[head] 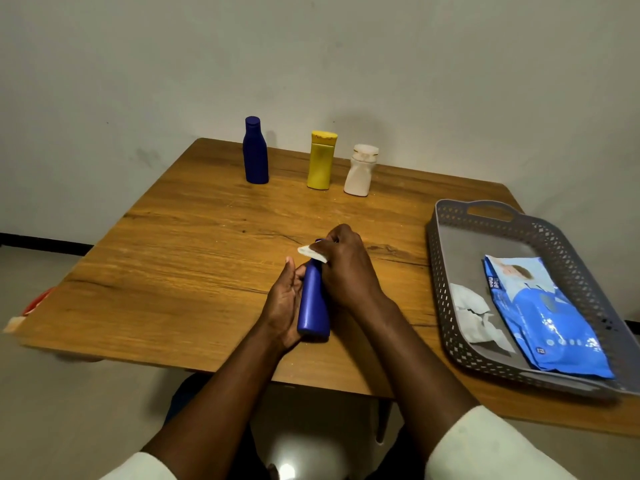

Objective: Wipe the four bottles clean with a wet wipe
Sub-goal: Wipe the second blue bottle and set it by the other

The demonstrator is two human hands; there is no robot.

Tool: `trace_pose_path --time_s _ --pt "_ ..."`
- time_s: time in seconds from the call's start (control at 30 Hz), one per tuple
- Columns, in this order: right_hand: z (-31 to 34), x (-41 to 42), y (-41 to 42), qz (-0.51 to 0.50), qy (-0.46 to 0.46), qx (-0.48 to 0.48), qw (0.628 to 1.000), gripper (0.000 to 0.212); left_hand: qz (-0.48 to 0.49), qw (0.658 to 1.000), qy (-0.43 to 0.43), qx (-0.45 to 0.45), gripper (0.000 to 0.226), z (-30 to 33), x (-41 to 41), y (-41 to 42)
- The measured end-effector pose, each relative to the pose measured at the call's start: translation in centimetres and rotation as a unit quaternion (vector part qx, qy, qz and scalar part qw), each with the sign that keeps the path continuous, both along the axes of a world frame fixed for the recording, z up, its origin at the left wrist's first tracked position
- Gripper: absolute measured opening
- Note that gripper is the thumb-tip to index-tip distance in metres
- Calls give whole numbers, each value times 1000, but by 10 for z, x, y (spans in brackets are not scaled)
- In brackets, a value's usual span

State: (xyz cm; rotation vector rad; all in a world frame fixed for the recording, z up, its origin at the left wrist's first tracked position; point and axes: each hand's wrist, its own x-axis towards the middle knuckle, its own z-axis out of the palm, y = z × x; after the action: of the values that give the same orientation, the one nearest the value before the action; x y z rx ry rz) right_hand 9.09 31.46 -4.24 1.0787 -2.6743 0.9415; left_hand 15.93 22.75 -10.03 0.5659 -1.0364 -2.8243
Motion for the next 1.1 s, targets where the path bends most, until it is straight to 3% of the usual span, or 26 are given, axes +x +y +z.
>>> trace_pose_path --time_s 0.13,0.37,0.47,0.53,0.63,0.67,0.73,0.77,0.8,0.9,0.97,1.1 --pt "-8 21 4 -12 -33 -14 999 25 2 1000 -1 24 56 2 -1 0" --pt "-33 83 37 76 63 26 995 43 4 1000 -5 31 76 -1 -4 -5" --pt "-40 91 50 109 57 13 992 34 -31 999 10 24 88 1 -4 -6" --pt "-39 89 57 124 -4 -45 991 31 -56 998 11 15 88 0 -5 -5" --pt "-27 79 62 105 -132 -168 971 30 -38 999 -13 22 67 0 -5 -2" --pt "-20 72 63 69 -185 -208 958 26 -34 999 -21 26 59 0 -5 -2" --pt "-6 57 66 -19 -335 -290 896 20 -24 999 -23 34 54 0 -3 -1" --pt "-3 46 67 -57 -382 -312 868 20 -18 999 -22 35 54 0 -2 -1" --pt "0 35 68 -83 -388 -313 863 21 -21 999 -19 31 56 2 -1 -2" --pt "1 1 61 -115 -328 -300 888 23 -36 999 -9 14 56 7 2 -1" --pt "1 -13 50 -111 -257 -255 925 21 -26 1000 2 -7 51 9 3 0" --pt "4 -16 28 -77 -171 -192 963 23 -26 999 11 -32 39 7 3 1"
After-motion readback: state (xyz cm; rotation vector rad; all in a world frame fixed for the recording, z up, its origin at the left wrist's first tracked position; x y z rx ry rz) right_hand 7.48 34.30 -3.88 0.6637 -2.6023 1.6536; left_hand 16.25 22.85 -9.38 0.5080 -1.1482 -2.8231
